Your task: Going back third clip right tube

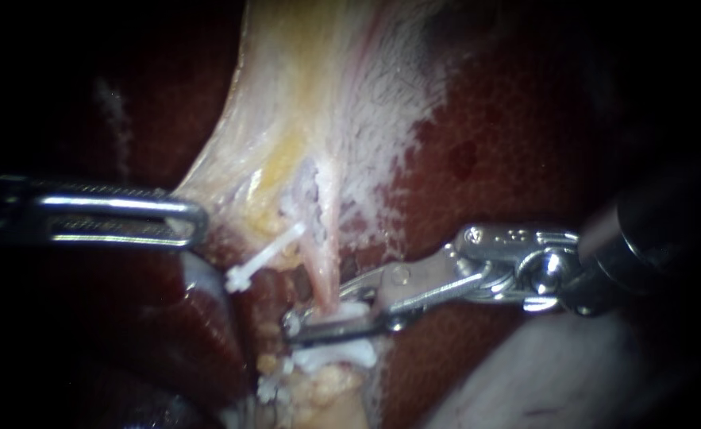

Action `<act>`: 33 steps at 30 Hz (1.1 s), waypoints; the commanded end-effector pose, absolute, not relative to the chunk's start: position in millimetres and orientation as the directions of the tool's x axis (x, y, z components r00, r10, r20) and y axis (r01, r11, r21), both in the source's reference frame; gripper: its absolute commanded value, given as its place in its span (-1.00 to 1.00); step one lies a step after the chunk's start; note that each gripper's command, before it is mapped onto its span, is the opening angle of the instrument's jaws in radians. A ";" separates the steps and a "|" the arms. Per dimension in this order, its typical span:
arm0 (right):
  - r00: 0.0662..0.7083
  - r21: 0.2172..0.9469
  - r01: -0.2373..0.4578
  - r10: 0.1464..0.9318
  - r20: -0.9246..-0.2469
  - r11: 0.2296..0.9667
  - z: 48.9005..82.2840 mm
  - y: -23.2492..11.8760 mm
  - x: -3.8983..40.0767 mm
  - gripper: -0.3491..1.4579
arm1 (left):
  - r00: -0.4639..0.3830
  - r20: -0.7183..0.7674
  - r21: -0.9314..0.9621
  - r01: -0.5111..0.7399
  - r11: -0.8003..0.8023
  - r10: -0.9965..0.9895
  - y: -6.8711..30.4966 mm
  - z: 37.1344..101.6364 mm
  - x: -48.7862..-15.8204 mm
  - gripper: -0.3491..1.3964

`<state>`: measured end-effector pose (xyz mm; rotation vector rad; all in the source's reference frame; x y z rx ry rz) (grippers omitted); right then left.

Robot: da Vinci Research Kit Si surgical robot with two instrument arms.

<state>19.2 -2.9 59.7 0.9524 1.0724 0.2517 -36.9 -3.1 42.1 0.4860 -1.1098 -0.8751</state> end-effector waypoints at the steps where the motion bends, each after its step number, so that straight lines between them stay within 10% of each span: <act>1: 0.493 0.763 0.254 0.599 -0.631 0.595 59.7 -2.8 19.3 -1.00 | 0.174 0.564 0.726 0.361 0.585 -0.807 -3.1 42.2 -36.9 -1.00; 10: 0.407 0.714 0.224 0.602 -0.687 0.663 59.7 -2.8 19.6 -0.19 | 0.175 0.564 0.727 0.358 0.586 -0.807 -3.1 42.1 -36.9 -1.00; 33: 0.311 0.542 0.155 0.480 -0.820 0.826 58.6 1.1 14.8 0.05 | 0.176 0.564 0.728 0.355 0.586 -0.807 -3.2 42.0 -36.9 -1.00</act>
